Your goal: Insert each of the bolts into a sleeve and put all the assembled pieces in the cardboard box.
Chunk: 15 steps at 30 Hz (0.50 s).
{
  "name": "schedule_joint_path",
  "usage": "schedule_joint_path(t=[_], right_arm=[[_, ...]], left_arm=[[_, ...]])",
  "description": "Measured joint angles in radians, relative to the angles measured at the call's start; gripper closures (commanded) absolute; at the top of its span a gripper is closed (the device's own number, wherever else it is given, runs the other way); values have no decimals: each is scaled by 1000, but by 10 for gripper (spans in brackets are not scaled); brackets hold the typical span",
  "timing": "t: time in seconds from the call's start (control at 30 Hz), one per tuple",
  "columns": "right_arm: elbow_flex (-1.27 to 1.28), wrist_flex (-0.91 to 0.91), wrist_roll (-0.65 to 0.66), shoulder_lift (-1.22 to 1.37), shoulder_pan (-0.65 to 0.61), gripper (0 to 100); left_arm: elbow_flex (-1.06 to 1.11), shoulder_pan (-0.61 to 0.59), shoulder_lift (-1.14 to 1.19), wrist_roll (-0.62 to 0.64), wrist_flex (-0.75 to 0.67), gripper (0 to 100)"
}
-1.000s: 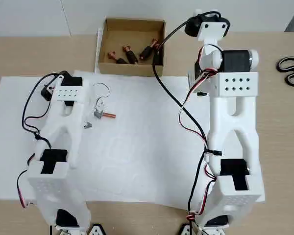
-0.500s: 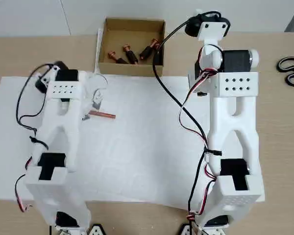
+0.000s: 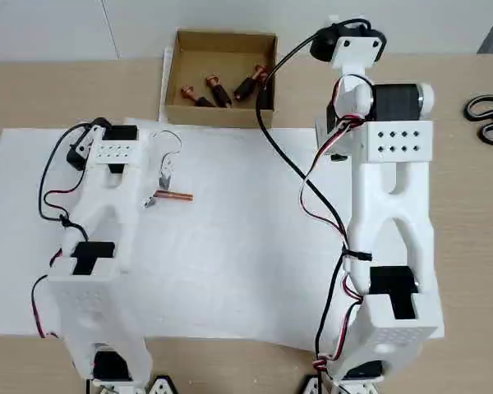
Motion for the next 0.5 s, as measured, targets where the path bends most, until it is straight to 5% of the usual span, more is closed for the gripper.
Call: schedule_joint_path(t=[0.2, 0.5], right_arm=[[0, 3, 0, 0, 0, 995], [0, 3, 0, 0, 0, 995]], left_arm=[[-20, -12, 15, 8, -5, 995], [-63, -3, 21, -46, 18, 995]])
